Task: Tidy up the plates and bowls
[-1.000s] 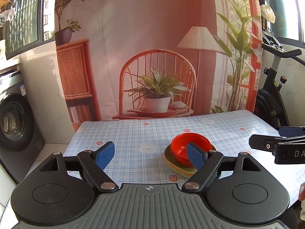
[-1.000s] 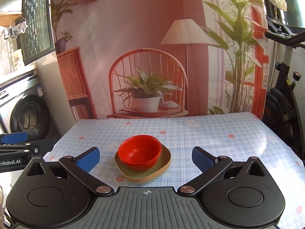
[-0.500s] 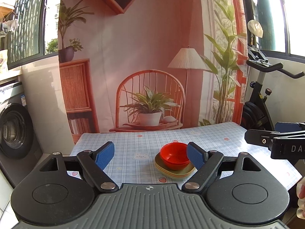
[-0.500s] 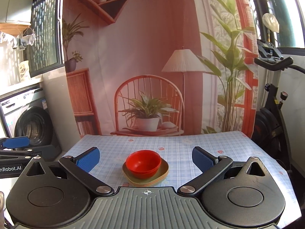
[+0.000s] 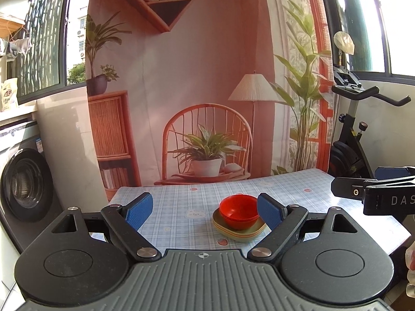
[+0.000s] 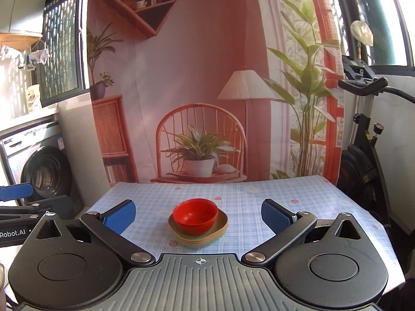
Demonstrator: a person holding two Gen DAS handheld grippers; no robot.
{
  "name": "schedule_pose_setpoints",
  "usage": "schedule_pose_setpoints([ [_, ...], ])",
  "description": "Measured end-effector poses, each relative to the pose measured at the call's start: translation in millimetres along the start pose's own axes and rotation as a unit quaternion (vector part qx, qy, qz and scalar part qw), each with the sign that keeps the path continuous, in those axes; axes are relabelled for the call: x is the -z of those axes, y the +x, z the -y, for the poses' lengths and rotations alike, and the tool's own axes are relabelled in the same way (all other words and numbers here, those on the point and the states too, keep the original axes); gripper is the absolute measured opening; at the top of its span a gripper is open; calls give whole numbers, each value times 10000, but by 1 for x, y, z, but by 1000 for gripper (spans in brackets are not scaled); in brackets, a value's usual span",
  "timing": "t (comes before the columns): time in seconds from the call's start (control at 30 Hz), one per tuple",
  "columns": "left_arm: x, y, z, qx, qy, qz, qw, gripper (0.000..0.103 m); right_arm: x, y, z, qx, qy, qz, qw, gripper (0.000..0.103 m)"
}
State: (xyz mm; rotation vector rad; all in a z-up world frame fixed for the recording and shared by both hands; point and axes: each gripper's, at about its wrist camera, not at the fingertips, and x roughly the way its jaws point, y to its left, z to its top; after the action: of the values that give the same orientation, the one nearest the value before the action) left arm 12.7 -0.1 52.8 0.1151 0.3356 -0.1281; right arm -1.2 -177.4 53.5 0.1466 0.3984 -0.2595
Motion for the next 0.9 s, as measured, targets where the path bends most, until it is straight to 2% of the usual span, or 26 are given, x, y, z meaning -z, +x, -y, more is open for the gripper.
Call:
schedule_pose_setpoints([
  [0.9, 1, 2, -8, 24, -116, -80, 9999, 89, 0, -1, 2, 38, 41, 13, 10000, 103],
])
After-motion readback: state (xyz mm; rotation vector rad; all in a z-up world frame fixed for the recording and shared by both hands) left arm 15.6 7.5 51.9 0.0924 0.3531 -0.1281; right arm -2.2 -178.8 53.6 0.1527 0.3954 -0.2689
